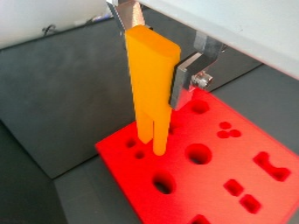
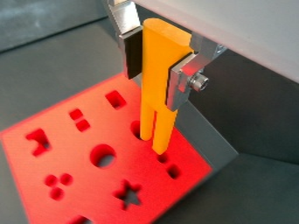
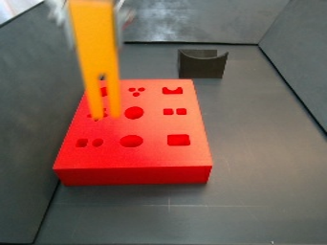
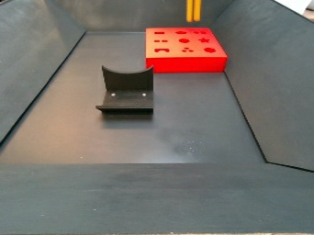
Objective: Pick up the square-circle object. Move up. Rotate the square-circle object. Move to above the board. Insert the square-circle object.
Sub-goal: Insert the square-circle object.
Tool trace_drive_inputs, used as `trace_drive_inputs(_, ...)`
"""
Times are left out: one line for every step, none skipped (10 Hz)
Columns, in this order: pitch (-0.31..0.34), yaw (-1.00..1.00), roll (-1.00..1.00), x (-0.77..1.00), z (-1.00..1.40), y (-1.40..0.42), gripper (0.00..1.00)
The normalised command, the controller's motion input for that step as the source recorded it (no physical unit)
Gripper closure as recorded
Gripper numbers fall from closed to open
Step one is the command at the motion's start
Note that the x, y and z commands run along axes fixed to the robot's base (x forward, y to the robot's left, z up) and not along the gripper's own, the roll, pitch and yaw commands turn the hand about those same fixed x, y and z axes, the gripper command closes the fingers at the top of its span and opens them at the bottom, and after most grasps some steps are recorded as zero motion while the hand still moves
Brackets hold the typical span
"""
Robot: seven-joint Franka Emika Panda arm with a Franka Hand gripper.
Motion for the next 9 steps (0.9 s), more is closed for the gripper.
trace_drive_inputs(-0.32,0.3,-0.07,-0.67,-0.48,-0.27,1.0)
trace_drive_inputs(-0.241,0.15,-0.13,-0.56,-0.31,-0.05,1.0)
trace_drive_inputs(-0.194,0.0,-0.21,-0.43,-0.15,0.0,1.0)
trace_drive_inputs(-0.171,-0.11,-0.31,-0.19,-0.11,0.14,1.0)
trace_drive_inputs(-0.174,-0.28,-0.34,-0.11,-0.08,0.17,1.0)
trace_drive_inputs(-0.219,-0.27,-0.35,-0.05,-0.07,0.17,1.0)
trace_drive_inputs(-0.194,-0.28,-0.33,0.0,-0.06,0.14,1.0)
trace_drive_inputs(-0.146,-0.24,-0.25,0.0,-0.04,0.07,1.0)
trace_drive_inputs(-0.11,-0.19,-0.12,0.0,-0.07,0.01,1.0)
